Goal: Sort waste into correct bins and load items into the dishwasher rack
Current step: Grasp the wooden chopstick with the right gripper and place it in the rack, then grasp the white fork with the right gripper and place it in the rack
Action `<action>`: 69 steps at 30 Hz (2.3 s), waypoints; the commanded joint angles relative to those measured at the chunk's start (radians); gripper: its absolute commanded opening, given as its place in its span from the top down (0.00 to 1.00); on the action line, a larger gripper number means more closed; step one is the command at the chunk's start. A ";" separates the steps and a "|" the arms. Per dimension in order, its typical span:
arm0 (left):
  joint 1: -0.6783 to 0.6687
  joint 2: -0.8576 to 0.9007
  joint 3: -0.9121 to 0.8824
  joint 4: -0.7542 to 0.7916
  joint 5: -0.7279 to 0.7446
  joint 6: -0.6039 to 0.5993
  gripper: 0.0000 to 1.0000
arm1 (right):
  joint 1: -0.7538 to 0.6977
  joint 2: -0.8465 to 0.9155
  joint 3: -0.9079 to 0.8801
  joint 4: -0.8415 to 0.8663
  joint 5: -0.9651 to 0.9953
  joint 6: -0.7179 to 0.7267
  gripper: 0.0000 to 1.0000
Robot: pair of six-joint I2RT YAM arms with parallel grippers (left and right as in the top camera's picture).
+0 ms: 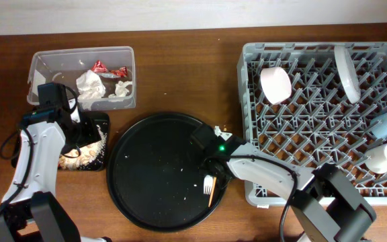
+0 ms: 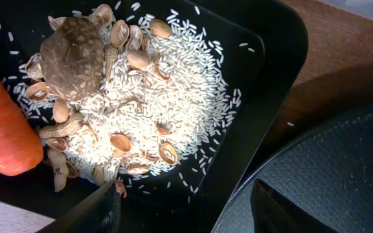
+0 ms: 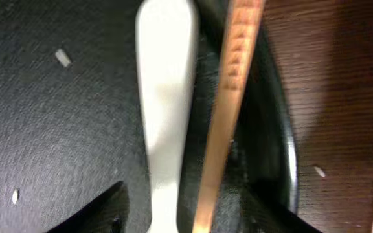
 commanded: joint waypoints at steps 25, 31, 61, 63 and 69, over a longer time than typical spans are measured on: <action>0.004 -0.021 -0.041 0.029 0.008 0.002 0.36 | 0.003 -0.053 0.048 -0.083 0.086 -0.047 0.96; 0.004 -0.021 -0.041 0.029 0.008 0.002 0.36 | -0.039 -0.329 0.416 -0.446 0.241 -0.320 0.96; 0.004 -0.021 -0.041 0.030 0.009 0.002 0.36 | -0.274 -0.259 0.323 -0.491 -0.185 -0.447 0.42; 0.004 -0.021 -0.041 0.030 0.016 0.002 0.36 | -0.156 -0.239 0.303 -0.491 -0.127 -0.282 0.37; 0.004 -0.021 -0.041 0.030 0.016 0.002 0.35 | 0.057 -0.204 0.047 -0.238 -0.027 0.230 0.38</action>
